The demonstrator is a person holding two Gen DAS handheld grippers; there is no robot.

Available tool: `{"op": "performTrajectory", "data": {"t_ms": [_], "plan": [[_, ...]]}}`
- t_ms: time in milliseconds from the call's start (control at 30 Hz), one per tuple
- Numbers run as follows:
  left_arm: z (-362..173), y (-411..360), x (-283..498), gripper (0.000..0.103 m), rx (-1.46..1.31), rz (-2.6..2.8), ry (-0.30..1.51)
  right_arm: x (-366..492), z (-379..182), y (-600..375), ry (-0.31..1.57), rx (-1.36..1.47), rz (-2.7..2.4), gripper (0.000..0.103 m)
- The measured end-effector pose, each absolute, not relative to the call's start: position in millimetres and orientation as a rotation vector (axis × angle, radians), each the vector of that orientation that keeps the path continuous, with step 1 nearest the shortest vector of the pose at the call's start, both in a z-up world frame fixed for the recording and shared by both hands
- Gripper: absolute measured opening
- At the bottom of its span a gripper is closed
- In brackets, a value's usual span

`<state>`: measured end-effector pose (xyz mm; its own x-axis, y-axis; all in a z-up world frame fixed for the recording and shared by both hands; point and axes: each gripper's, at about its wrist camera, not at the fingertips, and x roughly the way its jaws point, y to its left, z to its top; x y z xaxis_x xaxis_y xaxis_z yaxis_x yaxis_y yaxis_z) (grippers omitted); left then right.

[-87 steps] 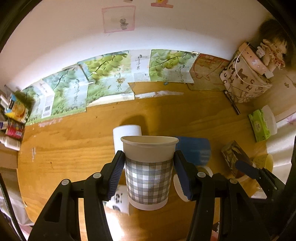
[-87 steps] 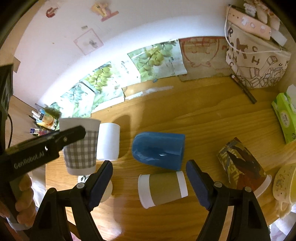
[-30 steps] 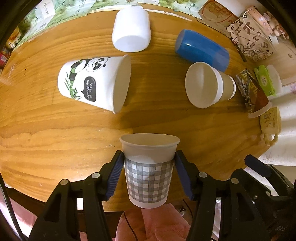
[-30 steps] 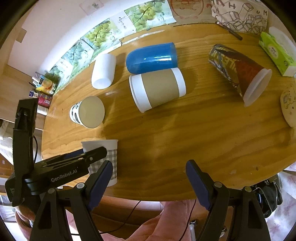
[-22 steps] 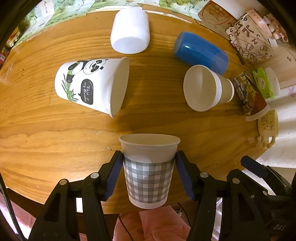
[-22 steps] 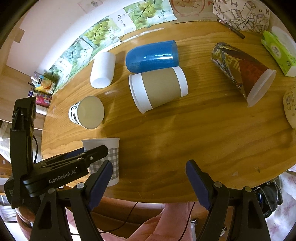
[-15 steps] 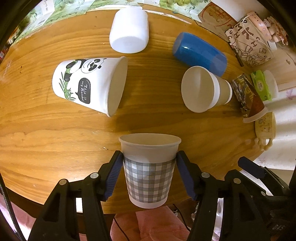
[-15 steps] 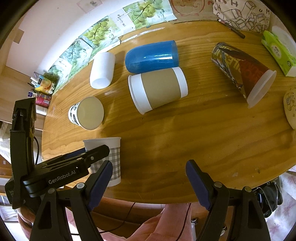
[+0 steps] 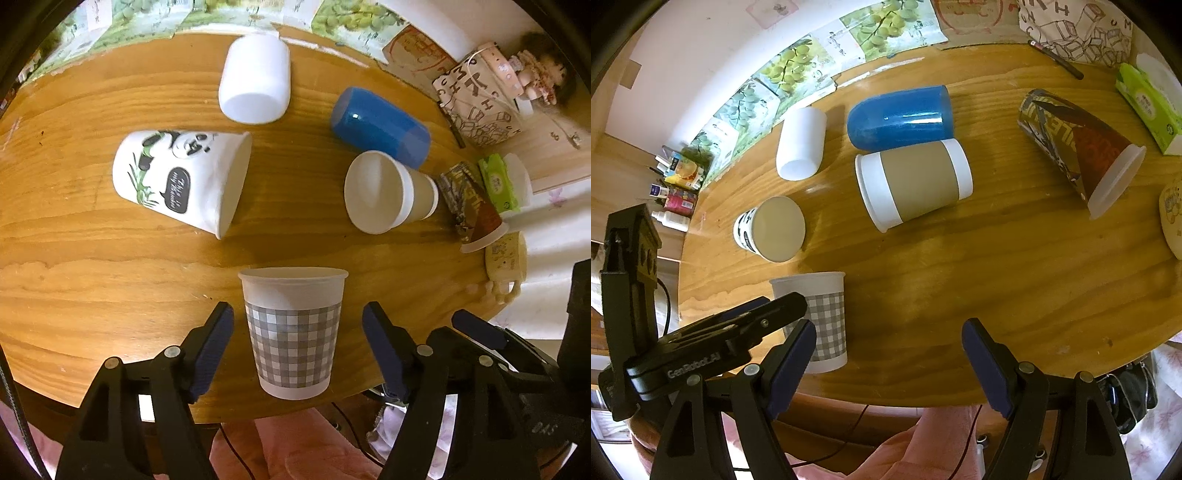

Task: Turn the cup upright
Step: 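Set the gingham cup on its base and open the left tool, then move the right tool to the upright gingham cup and close on it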

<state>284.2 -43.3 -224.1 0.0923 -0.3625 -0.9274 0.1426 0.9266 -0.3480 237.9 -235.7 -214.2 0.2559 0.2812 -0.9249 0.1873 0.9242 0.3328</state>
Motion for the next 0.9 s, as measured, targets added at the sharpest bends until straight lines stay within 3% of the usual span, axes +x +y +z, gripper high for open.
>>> {"op": "performTrajectory", "data": {"t_ms": [900], "plan": [[-177.9, 48.0, 238.2, 0.076, -0.289, -0.219, 0.883, 248.6, -214.9, -187.2, 1.157, 0.39, 0.209, 0.082]]}}
